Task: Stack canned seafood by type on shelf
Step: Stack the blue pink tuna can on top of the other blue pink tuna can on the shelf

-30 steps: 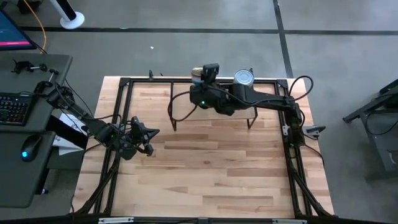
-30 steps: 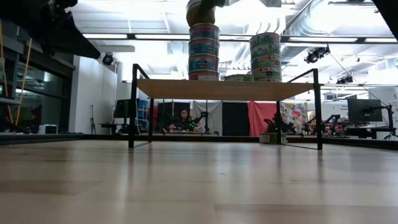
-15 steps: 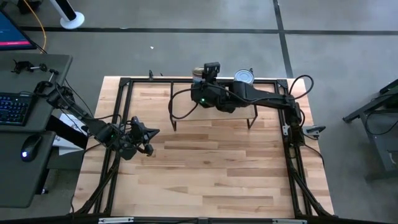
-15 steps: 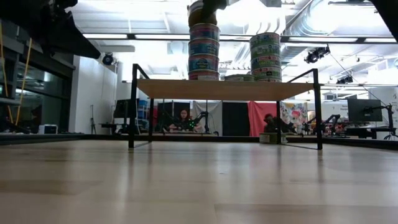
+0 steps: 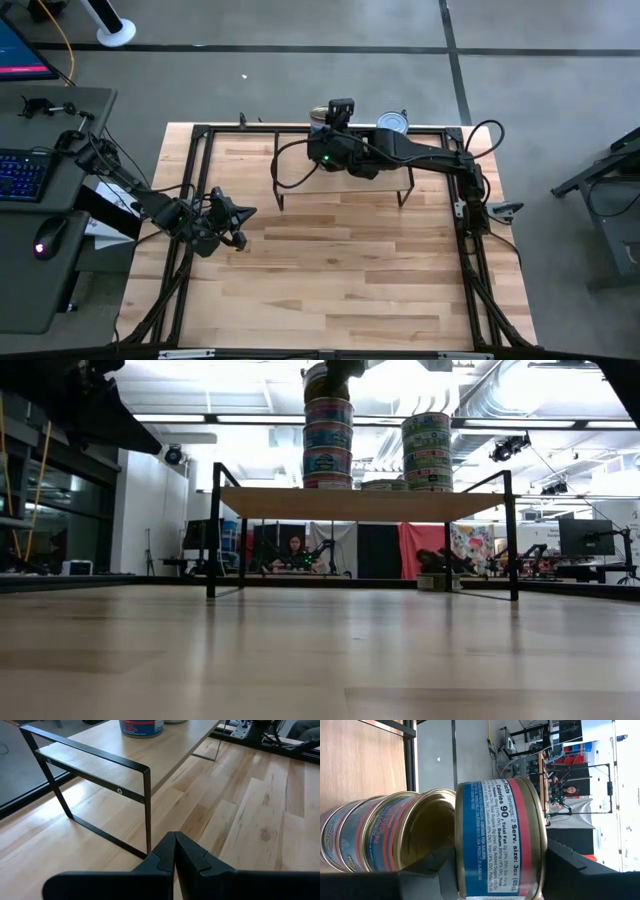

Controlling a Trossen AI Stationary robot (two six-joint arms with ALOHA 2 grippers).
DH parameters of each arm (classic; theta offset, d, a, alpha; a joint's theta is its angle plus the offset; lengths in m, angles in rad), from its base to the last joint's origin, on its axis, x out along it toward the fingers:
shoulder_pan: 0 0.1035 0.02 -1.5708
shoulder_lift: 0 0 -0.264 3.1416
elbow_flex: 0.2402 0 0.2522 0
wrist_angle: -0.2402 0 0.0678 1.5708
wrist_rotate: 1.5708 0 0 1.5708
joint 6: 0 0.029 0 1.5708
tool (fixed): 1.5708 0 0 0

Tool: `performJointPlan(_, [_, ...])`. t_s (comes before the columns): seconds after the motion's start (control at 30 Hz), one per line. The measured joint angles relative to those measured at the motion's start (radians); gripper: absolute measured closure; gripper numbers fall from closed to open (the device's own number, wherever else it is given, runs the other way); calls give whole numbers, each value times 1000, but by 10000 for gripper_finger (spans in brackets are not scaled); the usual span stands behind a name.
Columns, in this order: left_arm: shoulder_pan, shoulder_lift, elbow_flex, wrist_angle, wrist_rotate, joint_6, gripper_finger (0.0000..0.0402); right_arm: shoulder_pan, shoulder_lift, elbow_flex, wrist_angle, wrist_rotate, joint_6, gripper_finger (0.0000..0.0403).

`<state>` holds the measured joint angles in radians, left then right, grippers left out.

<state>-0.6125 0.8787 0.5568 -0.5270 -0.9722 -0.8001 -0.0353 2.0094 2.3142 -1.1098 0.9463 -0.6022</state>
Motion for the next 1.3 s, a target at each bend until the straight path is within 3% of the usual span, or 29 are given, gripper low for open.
performJointPlan(0.37, [0, 0, 0, 0, 0, 0, 401, 0, 0, 0, -5, -60, 3, 201])
performJointPlan(0.57, [0, 0, 0, 0, 1, 0, 402, 3, 0, 0, -23, -70, 81, 195])
performJointPlan(1.07, [0, 0, 0, -1, 2, 0, 401, 24, 0, 9, -96, -78, 208, 115])
performJointPlan(1.3, [0, 0, 0, -5, 42, 0, 402, 22, 0, 9, -109, -60, 201, 107])
